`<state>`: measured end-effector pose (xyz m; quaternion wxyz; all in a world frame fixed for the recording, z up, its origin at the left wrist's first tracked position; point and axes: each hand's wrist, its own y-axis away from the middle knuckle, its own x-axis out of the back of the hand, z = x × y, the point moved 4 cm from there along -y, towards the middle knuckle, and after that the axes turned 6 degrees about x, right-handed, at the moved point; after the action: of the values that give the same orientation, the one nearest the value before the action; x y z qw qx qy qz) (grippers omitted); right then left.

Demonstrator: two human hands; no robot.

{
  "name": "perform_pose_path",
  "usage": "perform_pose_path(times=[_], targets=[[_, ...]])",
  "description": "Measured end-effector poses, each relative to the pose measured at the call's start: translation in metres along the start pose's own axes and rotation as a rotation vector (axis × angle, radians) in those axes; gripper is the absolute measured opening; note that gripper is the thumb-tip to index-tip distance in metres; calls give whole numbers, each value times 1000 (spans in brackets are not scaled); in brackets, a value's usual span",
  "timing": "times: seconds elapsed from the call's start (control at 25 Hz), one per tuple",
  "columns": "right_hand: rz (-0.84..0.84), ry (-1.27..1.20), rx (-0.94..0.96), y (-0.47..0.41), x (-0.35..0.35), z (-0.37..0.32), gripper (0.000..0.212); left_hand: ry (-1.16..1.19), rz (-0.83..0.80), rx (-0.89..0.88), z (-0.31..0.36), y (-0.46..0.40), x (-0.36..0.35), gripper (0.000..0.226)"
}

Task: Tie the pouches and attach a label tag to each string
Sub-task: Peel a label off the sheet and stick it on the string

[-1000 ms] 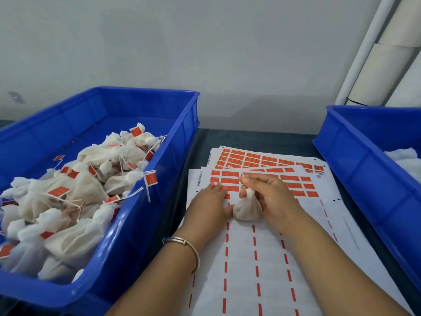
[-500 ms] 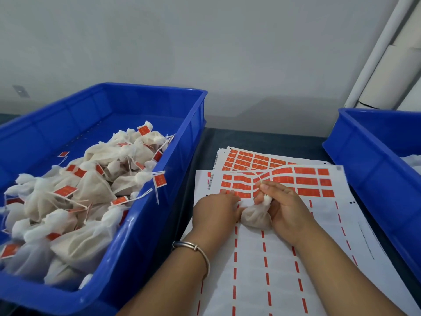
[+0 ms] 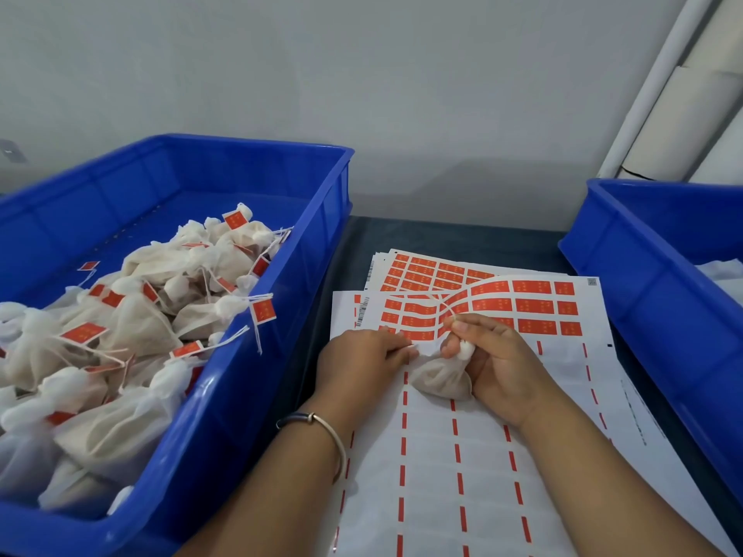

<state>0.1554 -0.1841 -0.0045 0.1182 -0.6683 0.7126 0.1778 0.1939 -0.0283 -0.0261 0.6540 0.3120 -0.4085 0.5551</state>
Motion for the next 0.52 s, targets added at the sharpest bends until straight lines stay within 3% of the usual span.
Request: perform_pose_path(times=[0.16,0.36,0.52], targets=[[-1,16,5,-1,1,1,24,-20,37,-16,0,1,-1,34],[-25,35,16,0,0,1,29,191,95,144,-8,0,0,40],[-25,62,18,0,0,0,33,136,97,148,-7,-1,0,44]])
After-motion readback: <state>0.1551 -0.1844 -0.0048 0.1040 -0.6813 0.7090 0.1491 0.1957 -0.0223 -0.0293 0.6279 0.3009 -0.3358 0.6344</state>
